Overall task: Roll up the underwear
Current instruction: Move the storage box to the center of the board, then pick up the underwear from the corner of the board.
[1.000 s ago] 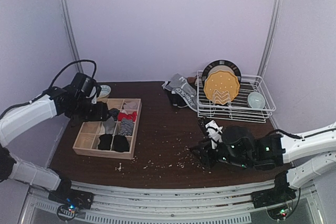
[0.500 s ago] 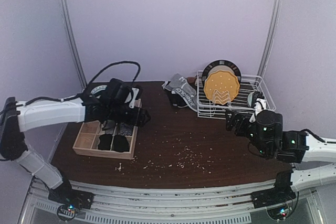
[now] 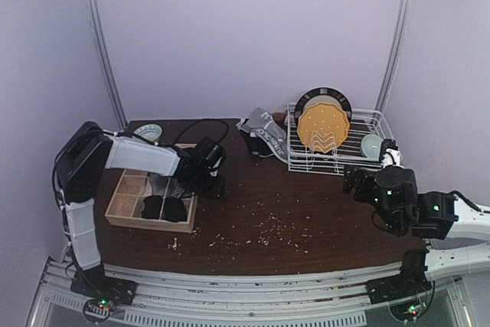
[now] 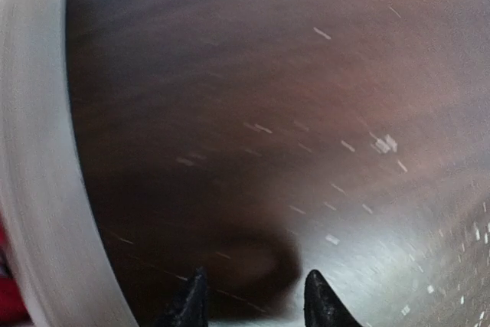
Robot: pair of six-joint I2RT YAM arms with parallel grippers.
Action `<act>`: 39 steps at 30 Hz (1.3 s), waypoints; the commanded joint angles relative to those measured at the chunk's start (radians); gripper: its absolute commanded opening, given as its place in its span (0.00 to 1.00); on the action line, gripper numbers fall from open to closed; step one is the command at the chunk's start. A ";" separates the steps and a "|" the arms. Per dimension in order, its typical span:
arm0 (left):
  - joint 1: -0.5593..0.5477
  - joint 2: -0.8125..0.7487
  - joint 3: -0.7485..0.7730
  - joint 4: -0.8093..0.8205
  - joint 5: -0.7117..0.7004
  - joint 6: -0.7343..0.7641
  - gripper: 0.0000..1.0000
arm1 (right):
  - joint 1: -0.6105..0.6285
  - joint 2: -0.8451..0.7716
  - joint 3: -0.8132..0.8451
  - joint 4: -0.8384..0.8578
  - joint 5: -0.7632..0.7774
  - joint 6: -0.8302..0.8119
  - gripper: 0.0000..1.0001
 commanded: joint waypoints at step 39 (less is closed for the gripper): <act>0.177 0.149 0.576 -0.083 0.125 -0.064 0.86 | -0.187 0.278 0.232 0.035 -0.260 -0.148 1.00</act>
